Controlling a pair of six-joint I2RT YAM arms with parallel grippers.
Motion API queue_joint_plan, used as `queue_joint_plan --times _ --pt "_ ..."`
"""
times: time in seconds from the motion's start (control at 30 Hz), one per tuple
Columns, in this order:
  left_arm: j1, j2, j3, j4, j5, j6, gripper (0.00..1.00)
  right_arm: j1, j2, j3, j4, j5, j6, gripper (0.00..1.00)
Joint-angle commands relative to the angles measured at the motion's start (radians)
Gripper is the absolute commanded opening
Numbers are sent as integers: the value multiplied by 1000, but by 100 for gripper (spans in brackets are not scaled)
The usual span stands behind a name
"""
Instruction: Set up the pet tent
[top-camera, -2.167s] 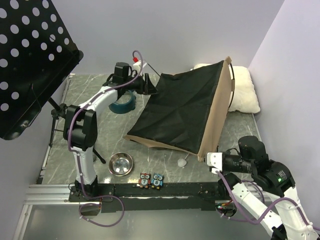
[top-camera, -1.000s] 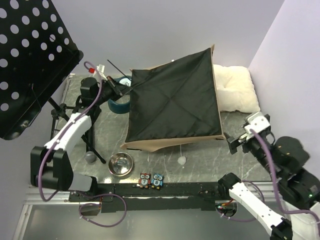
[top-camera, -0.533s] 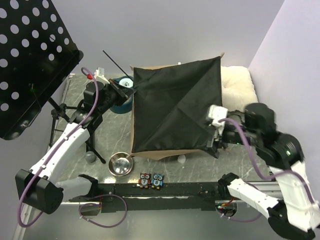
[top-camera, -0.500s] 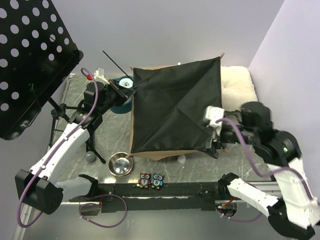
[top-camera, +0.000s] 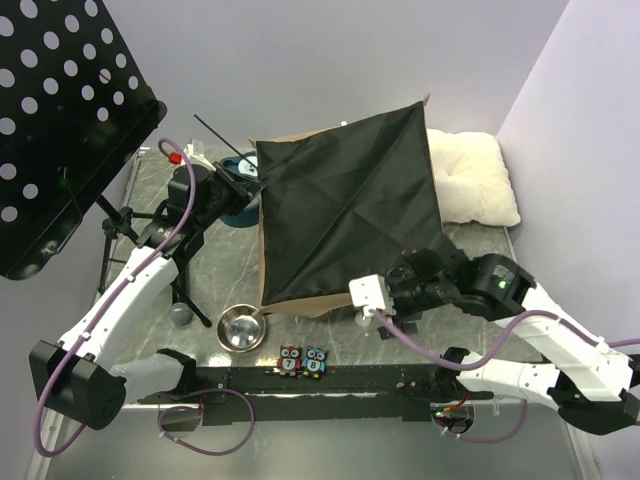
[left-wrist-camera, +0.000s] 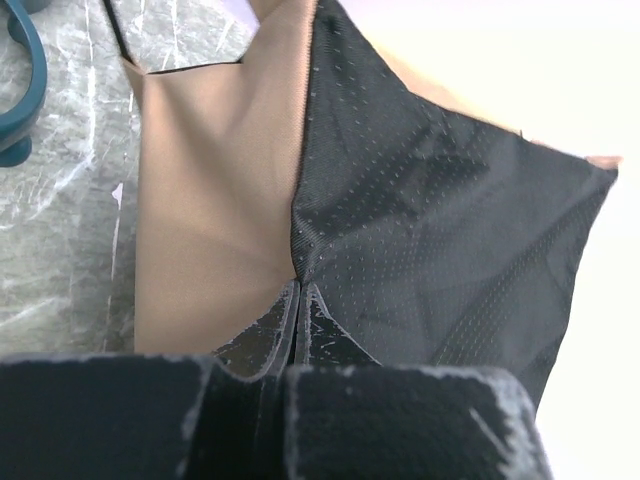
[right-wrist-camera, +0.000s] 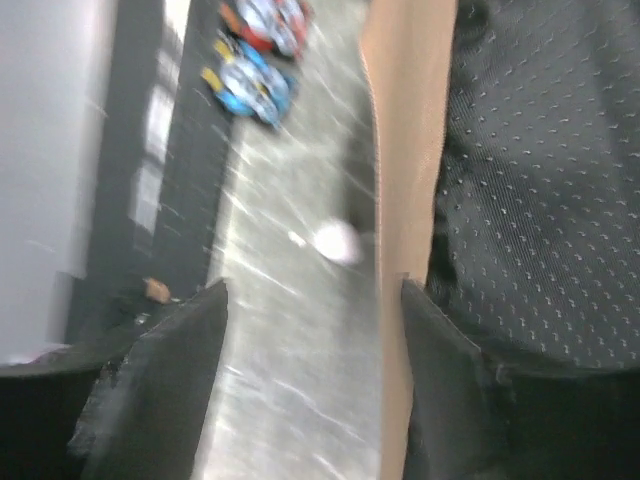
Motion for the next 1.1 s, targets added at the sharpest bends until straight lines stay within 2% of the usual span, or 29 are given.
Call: queue_joint_plan --times 0.0,0.07,0.1,0.17,0.3,0.37,0.47,0.53,0.63,0.73,0.8,0.9,1.07 --pt "-3 -69 18 15 52 92 1 17 -49 -116 145 326 -92 58" --pt "-3 -95 7 -2 77 126 1 16 -87 -165 199 418 -145 45" --pt "-3 -106 1 -3 101 148 1 14 -104 -182 218 440 -161 32" --pt "-3 -132 -19 -28 136 184 1 1 -138 -201 238 501 -195 0" --pt "-1 -190 -59 -37 279 357 1 -99 -221 -225 239 471 -275 0" --pt "-1 -230 -53 -46 389 510 6 -163 -276 -250 224 413 -359 0" --pt "4 -253 10 -114 539 811 38 -252 -354 -307 222 336 -491 0" --pt "5 -242 96 -215 616 1082 54 -285 -381 -336 219 313 -540 0" --pt "8 -192 243 -383 617 1355 69 -311 -373 -342 221 302 -553 0" --pt "8 -106 412 -590 603 1563 76 -332 -355 -328 235 294 -547 0" --pt "8 -46 513 -710 575 1651 78 -343 -339 -313 227 290 -544 0" --pt "8 44 579 -816 545 1660 76 -355 -338 -311 230 284 -544 0" --pt "16 94 535 -763 493 1467 72 -368 -348 -310 206 291 -528 0"
